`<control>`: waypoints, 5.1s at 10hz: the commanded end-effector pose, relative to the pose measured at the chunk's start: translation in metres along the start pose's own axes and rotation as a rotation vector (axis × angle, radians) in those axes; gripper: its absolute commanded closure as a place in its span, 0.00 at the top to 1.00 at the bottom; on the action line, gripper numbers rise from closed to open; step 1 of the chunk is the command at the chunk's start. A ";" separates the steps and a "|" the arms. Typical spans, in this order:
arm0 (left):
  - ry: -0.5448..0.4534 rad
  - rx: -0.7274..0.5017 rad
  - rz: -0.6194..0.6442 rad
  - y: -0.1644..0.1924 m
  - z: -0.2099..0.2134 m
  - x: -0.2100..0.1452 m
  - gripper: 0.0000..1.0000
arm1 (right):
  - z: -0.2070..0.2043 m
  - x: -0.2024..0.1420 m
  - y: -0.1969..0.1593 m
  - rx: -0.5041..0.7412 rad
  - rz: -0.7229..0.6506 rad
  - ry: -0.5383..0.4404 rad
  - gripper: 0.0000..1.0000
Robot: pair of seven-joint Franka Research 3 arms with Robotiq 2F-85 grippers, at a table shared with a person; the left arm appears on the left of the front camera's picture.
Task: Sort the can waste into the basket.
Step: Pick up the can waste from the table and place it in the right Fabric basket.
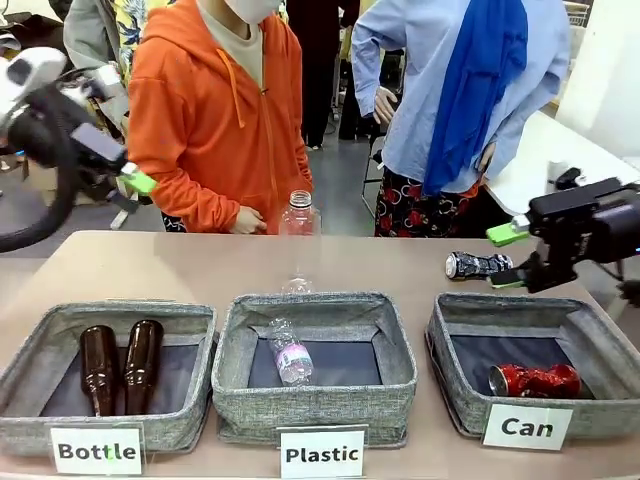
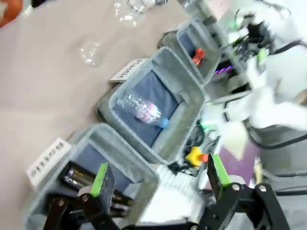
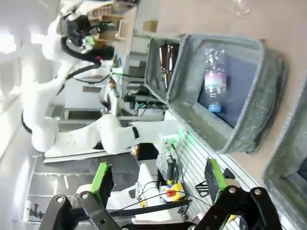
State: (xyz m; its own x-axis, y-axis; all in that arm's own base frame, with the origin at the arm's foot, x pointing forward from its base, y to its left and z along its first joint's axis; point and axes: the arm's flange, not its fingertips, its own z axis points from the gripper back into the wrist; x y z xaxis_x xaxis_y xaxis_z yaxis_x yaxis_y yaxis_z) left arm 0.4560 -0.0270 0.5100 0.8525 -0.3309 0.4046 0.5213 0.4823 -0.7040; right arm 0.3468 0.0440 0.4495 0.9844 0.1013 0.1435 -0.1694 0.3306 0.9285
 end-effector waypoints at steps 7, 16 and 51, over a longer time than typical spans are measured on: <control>-0.189 -0.204 0.352 0.095 0.035 -0.081 1.00 | 0.020 0.011 -0.024 0.039 -0.081 -0.056 1.00; -0.189 -0.204 0.352 0.095 0.035 -0.081 1.00 | 0.020 0.011 -0.024 0.039 -0.081 -0.056 1.00; -0.189 -0.204 0.352 0.095 0.035 -0.081 1.00 | 0.027 0.269 -0.113 -1.346 0.438 0.345 1.00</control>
State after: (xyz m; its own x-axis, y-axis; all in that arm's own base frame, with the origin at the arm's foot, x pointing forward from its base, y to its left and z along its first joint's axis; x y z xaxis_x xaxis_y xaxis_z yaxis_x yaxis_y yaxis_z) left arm 0.4394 0.0735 0.4289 0.9783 -0.0071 0.2068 0.1960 0.3533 -0.9147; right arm 0.6217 0.0222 0.3887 0.9108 0.4077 0.0660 -0.3989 0.9097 -0.1153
